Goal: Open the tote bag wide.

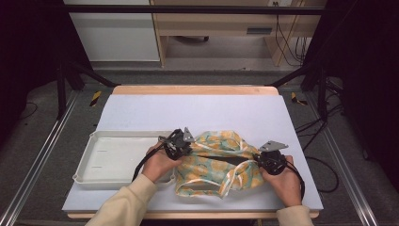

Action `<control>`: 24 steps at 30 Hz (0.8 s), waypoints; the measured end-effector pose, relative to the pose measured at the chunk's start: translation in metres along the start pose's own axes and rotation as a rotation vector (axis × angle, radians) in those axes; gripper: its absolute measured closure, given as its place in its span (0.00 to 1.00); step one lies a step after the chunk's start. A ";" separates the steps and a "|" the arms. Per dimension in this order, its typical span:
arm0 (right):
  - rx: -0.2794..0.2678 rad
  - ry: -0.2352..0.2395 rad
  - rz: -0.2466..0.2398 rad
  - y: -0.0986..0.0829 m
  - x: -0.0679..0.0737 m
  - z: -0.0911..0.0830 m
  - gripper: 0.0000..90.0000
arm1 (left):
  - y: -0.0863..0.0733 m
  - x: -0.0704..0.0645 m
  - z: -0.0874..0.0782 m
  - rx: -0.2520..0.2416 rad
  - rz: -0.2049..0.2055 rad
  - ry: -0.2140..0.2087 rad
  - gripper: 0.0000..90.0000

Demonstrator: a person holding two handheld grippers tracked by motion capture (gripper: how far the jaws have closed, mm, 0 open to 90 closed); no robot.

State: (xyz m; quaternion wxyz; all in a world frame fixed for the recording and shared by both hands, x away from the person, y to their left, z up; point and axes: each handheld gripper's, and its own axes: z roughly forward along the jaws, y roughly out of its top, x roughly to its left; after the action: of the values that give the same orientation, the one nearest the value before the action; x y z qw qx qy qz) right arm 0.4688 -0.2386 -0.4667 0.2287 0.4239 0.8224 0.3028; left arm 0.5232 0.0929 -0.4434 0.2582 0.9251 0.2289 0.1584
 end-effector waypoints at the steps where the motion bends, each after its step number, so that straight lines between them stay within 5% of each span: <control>1: -0.002 -0.001 -0.001 0.000 0.000 0.000 1.00 | 0.000 0.000 0.000 0.004 -0.001 0.000 1.00; 10: 0.000 0.005 0.014 -0.003 0.000 0.002 0.98 | -0.002 0.000 0.003 0.017 -0.015 -0.017 1.00; 12: -0.016 -0.002 0.022 -0.003 0.000 -0.002 0.91 | -0.002 0.001 0.001 0.003 -0.012 -0.011 0.97; 16: -0.072 -0.020 0.043 0.000 0.000 -0.015 0.73 | -0.003 0.002 -0.018 -0.109 -0.034 0.038 0.82; 24: -0.161 -0.050 0.062 0.014 0.005 -0.051 0.50 | -0.002 0.000 -0.056 -0.242 -0.038 0.055 0.64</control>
State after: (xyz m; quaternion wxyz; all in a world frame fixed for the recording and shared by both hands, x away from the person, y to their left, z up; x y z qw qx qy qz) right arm 0.4419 -0.2433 -0.4213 0.2732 0.4367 0.7759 0.3641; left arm 0.4996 0.1171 -0.3987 0.3646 0.8780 0.2325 0.2050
